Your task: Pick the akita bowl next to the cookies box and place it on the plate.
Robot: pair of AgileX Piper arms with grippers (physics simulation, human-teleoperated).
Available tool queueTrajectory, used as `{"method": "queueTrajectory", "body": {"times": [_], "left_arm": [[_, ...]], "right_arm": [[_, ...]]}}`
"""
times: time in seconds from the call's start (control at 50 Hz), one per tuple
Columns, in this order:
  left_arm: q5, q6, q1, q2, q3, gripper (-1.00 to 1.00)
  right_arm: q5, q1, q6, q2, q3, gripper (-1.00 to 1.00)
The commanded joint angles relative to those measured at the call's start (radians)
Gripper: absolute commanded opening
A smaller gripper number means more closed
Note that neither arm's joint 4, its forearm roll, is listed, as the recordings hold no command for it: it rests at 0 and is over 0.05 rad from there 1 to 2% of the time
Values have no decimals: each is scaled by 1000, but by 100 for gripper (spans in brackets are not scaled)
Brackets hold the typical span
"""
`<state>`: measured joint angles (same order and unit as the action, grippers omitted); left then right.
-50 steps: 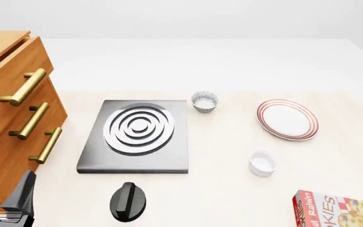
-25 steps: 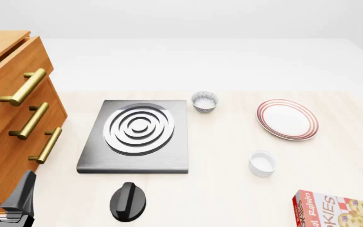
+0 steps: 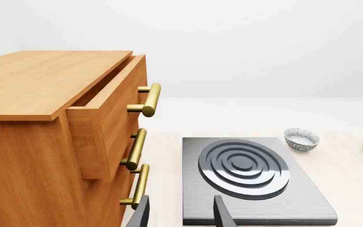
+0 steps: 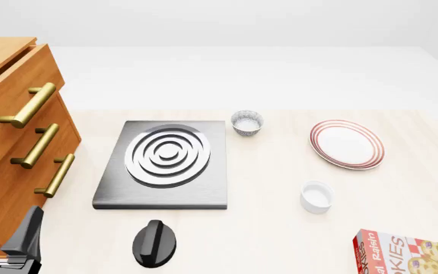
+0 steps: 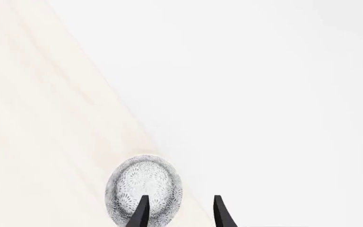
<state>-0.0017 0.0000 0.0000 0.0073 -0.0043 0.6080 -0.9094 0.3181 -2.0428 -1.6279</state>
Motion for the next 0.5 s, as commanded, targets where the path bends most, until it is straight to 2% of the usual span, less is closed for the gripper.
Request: {"method": "queueTrajectory", "body": {"times": [0.02, 0.5], "left_arm": [[0, 0, 0, 0, 0, 100], [0, 0, 0, 0, 0, 100]], "right_arm": [[-14, 2, 13, -44, -3, 100], [-39, -12, 49, -104, 16, 100]]}}
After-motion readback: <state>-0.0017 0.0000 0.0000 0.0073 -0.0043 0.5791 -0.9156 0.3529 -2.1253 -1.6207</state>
